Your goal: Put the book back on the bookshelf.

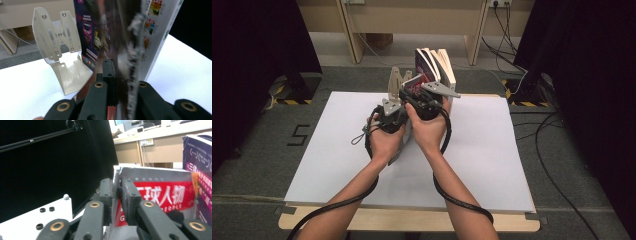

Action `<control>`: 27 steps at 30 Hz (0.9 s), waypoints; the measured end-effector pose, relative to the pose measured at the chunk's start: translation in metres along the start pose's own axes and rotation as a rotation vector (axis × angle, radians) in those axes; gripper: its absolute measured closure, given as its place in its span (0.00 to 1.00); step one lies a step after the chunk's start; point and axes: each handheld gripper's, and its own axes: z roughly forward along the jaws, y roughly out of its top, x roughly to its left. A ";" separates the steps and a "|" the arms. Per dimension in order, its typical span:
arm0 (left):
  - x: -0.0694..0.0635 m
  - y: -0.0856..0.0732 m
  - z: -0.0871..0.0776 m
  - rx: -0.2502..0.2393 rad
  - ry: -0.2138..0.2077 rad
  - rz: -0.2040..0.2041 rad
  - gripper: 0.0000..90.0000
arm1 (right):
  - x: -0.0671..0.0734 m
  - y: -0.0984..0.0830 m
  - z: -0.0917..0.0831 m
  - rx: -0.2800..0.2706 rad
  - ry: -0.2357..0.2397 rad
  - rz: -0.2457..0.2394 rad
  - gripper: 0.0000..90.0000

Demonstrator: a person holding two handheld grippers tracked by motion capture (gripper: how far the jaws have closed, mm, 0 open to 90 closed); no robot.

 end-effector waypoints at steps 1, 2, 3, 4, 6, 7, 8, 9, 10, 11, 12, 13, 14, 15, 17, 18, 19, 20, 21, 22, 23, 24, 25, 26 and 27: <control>0.002 -0.001 0.000 0.005 -0.006 -0.020 0.96 | 0.000 0.000 0.000 -0.003 -0.002 -0.005 0.81; 0.003 -0.002 0.000 0.008 -0.008 -0.030 0.96 | 0.000 0.001 0.000 0.007 -0.009 -0.003 0.78; 0.004 -0.002 0.000 0.014 -0.013 -0.040 0.96 | -0.001 0.001 0.000 0.007 -0.012 -0.007 0.77; 0.005 -0.003 0.001 0.017 -0.019 -0.053 0.96 | -0.002 0.000 0.000 0.010 -0.009 0.000 0.76; 0.005 -0.002 0.000 0.027 -0.018 -0.051 0.96 | -0.004 -0.001 -0.001 0.011 -0.010 -0.002 0.76; 0.005 -0.002 0.000 0.035 -0.018 -0.044 0.96 | -0.004 -0.001 -0.001 0.014 -0.005 0.002 0.76; 0.005 -0.001 -0.001 0.039 -0.019 -0.048 0.96 | -0.005 -0.002 -0.002 0.009 -0.002 0.005 0.76; 0.005 -0.001 -0.001 0.045 -0.020 -0.044 0.96 | -0.005 -0.002 -0.003 0.009 0.000 0.007 0.75; 0.006 -0.001 -0.001 0.051 -0.024 -0.045 0.96 | -0.005 -0.002 -0.005 0.008 -0.003 0.010 0.75; 0.006 -0.001 -0.001 0.055 -0.028 -0.046 0.96 | -0.006 -0.002 -0.006 0.008 -0.003 0.011 0.75; 0.007 -0.001 -0.001 0.061 -0.033 -0.046 0.96 | -0.007 -0.002 -0.007 0.004 0.000 0.009 0.75; 0.008 -0.002 -0.001 0.059 -0.039 -0.050 0.96 | -0.008 -0.002 -0.007 0.000 -0.005 0.005 0.75; 0.008 -0.002 0.000 0.063 -0.045 -0.048 0.96 | -0.008 -0.002 -0.008 0.000 -0.007 0.007 0.75; 0.009 -0.002 0.000 0.066 -0.050 -0.050 0.96 | -0.008 -0.002 -0.008 0.000 -0.005 0.008 0.75; 0.009 -0.003 0.000 0.066 -0.052 -0.037 0.95 | -0.009 -0.002 -0.009 0.003 -0.005 0.006 0.75; 0.010 -0.003 0.000 0.068 -0.054 -0.032 0.95 | -0.009 -0.003 -0.008 0.004 -0.006 0.006 0.75; 0.010 -0.004 0.000 0.070 -0.055 -0.022 0.95 | -0.009 -0.003 -0.008 0.005 -0.003 0.008 0.75; 0.010 -0.004 0.000 0.070 -0.057 -0.023 0.95 | -0.009 -0.004 -0.008 0.007 -0.004 0.019 0.76; 0.011 -0.004 0.000 0.068 -0.061 -0.027 0.95 | -0.009 -0.004 -0.008 0.001 -0.008 0.019 0.76; 0.011 -0.005 0.000 0.066 -0.062 -0.028 0.95 | -0.009 -0.004 -0.008 0.000 -0.011 0.011 0.76; 0.012 -0.005 0.001 0.066 -0.064 -0.028 0.96 | -0.009 -0.004 -0.009 -0.002 -0.011 0.008 0.76; 0.013 -0.005 0.001 0.065 -0.067 -0.027 0.96 | -0.008 -0.004 -0.011 -0.006 -0.007 0.011 0.76; 0.013 -0.006 0.001 0.062 -0.069 -0.033 0.96 | -0.009 -0.004 -0.012 -0.008 -0.008 0.011 0.75; 0.014 -0.006 0.001 0.061 -0.069 -0.028 0.96 | -0.010 -0.004 -0.014 -0.008 -0.009 0.019 0.75; 0.015 -0.006 0.001 0.060 -0.071 -0.029 0.96 | -0.013 -0.004 -0.016 -0.009 -0.010 0.015 0.75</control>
